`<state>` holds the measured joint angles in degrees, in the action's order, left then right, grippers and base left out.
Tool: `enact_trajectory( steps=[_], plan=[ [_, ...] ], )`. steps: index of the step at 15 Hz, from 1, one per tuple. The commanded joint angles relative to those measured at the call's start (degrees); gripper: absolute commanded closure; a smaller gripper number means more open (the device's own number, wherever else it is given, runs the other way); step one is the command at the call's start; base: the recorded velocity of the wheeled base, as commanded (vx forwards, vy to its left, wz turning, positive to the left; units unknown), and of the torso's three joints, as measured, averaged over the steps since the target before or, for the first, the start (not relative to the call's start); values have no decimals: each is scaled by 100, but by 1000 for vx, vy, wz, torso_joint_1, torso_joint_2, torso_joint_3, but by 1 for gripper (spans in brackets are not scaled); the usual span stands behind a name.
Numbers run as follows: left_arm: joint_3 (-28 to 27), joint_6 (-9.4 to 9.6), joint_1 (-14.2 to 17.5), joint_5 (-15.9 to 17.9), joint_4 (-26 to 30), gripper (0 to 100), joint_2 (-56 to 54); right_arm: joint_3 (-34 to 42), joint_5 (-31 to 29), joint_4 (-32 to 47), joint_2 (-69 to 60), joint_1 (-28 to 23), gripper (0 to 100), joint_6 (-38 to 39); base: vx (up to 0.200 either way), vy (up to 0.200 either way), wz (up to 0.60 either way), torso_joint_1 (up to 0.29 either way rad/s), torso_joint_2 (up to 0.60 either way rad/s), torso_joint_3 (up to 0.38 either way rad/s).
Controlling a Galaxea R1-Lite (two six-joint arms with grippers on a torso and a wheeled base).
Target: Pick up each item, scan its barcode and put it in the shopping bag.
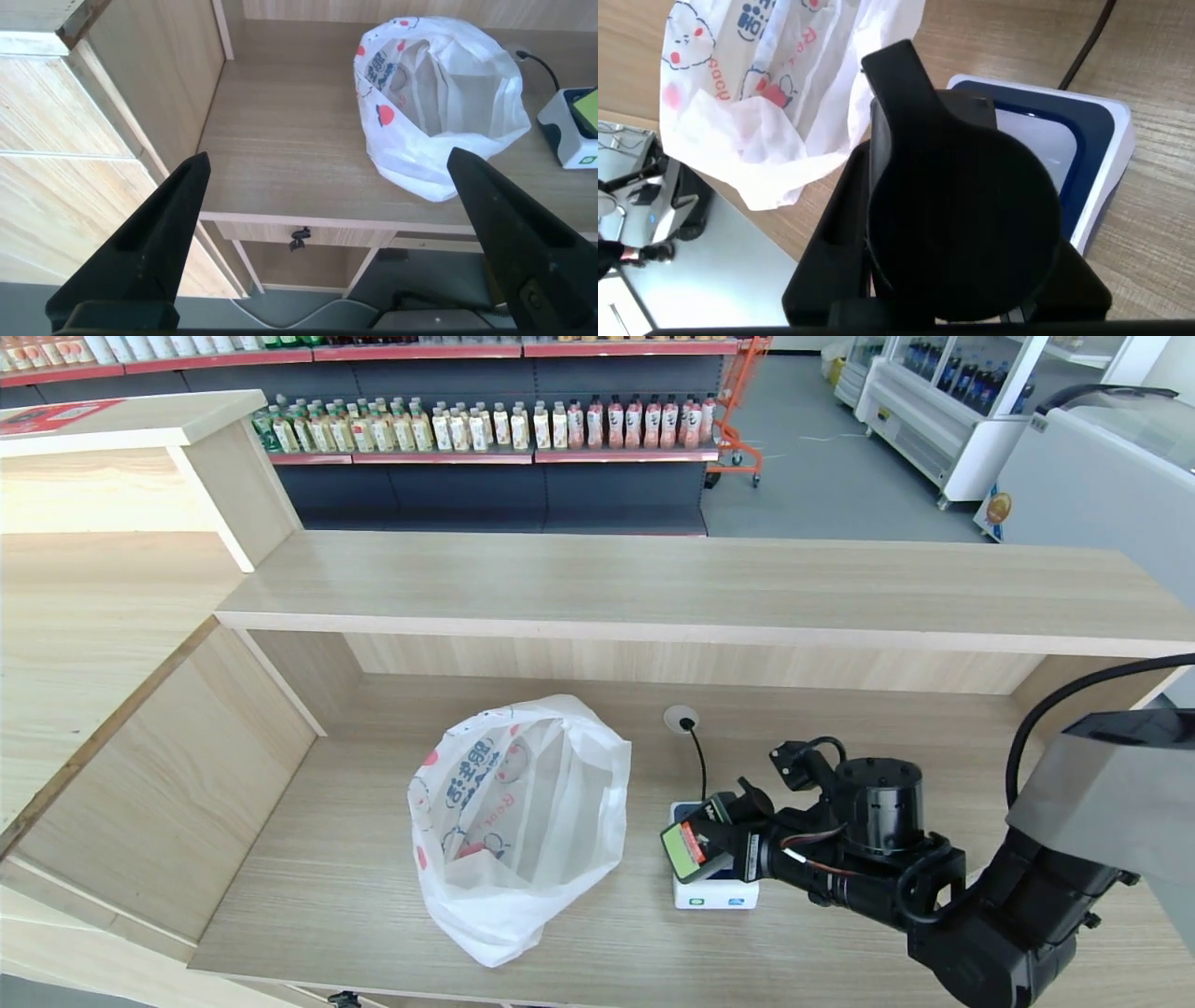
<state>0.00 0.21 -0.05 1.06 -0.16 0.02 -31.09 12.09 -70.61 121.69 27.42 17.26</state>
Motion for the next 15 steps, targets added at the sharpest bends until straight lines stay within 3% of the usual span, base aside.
enact_trajectory(
  steps=[1, 6, 10, 12, 15],
  plan=[
    [0, 6, -4, -1, -2, 0, -2, -3, -14, 30, 75, -8, 100, -4, 0, 0, 0, 0, 0, 0],
    [0, 6, -4, -1, -2, 0, -2, 24, -5, 117, -655, -52, 100, -12, 0, 0, 0, 0, 0, 0],
    [0, 14, 5, 8, -2, 0, -2, 120, -14, 812, -2008, -35, 100, -1067, 0, 0, 0, 0, 0, 0],
    [0, 14, 5, -1, -2, 0, -2, 164, -190, 1260, -2369, 1, 100, -2113, 0, 0, 0, 0, 0, 0],
    [0, -3, -4, 8, -2, 0, -2, 32, -638, 1304, -2299, 220, 100, -2333, 0, 67, 0, 2, 2, 1]
  ],
)
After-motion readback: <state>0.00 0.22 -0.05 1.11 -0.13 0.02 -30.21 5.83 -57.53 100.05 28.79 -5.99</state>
